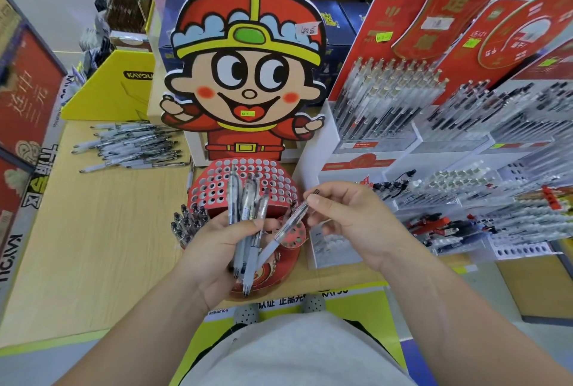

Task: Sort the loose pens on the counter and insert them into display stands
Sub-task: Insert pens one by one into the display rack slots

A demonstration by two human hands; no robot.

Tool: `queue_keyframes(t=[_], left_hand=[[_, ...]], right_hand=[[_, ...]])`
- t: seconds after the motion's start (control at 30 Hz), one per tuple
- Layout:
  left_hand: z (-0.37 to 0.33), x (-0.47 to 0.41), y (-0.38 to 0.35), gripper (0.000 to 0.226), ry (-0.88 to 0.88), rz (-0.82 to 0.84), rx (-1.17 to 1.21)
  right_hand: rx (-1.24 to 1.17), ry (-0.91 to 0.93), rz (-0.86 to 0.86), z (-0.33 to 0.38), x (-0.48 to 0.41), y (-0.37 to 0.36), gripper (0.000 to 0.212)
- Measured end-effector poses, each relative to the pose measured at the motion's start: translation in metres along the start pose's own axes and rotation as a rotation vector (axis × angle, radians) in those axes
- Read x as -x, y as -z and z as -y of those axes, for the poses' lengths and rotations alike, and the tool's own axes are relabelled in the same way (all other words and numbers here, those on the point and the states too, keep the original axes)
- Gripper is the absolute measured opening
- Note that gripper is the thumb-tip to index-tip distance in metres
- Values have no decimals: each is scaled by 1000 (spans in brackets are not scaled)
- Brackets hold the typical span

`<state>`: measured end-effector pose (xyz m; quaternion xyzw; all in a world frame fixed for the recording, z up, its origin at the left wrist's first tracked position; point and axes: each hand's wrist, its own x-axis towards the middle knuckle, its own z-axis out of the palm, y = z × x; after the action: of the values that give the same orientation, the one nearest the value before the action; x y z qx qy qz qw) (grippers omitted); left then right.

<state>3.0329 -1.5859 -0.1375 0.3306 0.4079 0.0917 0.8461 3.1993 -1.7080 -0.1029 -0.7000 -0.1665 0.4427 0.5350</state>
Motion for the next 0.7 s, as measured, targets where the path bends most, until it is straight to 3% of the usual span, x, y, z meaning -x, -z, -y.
queue_keyframes(t=[0.23, 0.43, 0.7], left_hand=[[2, -2, 16, 15, -28, -78, 8], [2, -2, 16, 22, -28, -58, 35], [4, -1, 21, 27, -9, -86, 71]], right_hand=[[131, 179, -241, -1, 0, 25, 10], [612, 344, -317, -24, -1, 27, 32], [680, 311, -378, -54, -9, 18, 9]])
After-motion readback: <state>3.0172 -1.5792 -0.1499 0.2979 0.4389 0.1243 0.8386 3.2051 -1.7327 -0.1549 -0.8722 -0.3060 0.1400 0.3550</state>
